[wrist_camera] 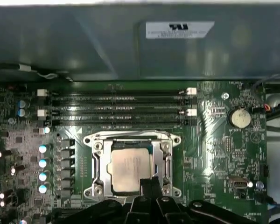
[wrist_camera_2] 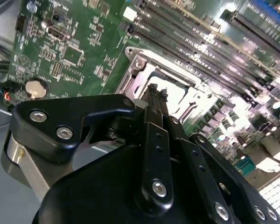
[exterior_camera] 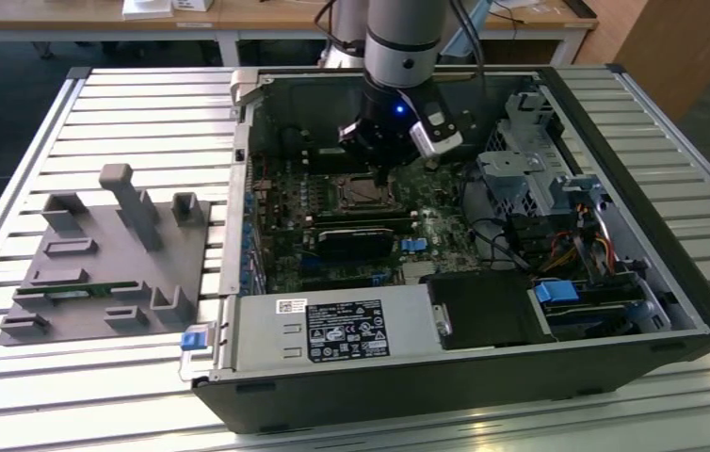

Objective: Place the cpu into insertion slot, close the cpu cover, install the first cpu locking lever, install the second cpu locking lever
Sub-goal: 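Install the second cpu locking lever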

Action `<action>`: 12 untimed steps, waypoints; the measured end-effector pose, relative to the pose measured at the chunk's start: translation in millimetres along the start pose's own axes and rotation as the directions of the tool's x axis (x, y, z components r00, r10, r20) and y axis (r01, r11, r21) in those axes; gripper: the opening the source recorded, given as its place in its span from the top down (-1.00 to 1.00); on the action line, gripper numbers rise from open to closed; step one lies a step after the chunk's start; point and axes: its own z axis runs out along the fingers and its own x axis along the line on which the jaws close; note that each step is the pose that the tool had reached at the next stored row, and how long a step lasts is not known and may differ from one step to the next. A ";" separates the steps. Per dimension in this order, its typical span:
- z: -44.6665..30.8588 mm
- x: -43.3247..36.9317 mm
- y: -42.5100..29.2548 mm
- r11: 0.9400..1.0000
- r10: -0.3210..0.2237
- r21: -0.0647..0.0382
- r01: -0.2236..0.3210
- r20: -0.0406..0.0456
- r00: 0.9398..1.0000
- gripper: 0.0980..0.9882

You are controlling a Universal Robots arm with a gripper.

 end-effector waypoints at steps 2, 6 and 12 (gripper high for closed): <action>-0.1 -0.1 -3.2 1.000 0.000 0.000 0.000 0.000 1.000 0.98; -0.3 -0.4 -12.0 1.000 0.000 0.000 0.000 0.000 1.000 0.98; -0.5 -0.7 -21.1 1.000 0.000 0.000 0.000 -0.002 1.000 0.98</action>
